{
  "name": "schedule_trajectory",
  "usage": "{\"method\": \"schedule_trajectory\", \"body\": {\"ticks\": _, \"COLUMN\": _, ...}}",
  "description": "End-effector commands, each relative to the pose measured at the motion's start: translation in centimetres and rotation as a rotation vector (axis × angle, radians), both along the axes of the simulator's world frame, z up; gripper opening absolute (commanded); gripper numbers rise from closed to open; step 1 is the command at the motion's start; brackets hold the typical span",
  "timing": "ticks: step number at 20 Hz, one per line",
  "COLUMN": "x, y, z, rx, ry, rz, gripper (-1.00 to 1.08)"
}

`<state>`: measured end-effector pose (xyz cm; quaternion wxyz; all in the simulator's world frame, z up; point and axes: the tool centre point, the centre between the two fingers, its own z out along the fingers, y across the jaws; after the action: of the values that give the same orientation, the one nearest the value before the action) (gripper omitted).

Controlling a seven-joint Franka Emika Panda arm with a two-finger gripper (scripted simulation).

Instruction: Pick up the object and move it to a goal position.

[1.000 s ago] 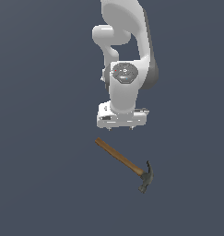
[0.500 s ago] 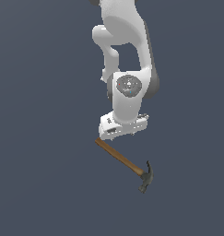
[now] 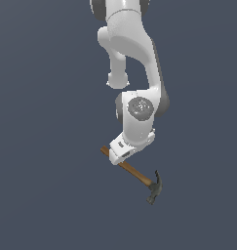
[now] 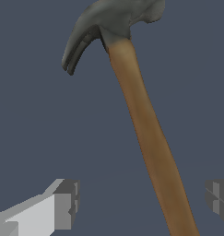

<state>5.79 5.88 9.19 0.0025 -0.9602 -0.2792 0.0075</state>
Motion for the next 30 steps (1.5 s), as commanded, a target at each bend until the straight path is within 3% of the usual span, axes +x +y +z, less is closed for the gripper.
{"method": "schedule_trajectory", "body": {"ticks": 1, "x": 0.6, "y": 0.2, "z": -0.7, "rx": 0.000, "ry": -0.005, "rz": 0.061, "gripper": 1.00}}
{"method": "schedule_trajectory", "body": {"ticks": 11, "x": 1.8, "y": 0.6, "z": -2.4, "rx": 0.001, "ry": -0.015, "rz": 0.186, "gripper": 1.00}}
{"method": "schedule_trajectory", "body": {"ticks": 19, "x": 1.8, "y": 0.6, "z": -3.1, "rx": 0.001, "ry": -0.015, "rz": 0.188, "gripper": 1.00}}
{"method": "schedule_trajectory", "body": {"ticks": 30, "x": 1.8, "y": 0.6, "z": -7.5, "rx": 0.001, "ry": -0.016, "rz": 0.193, "gripper": 1.00}}
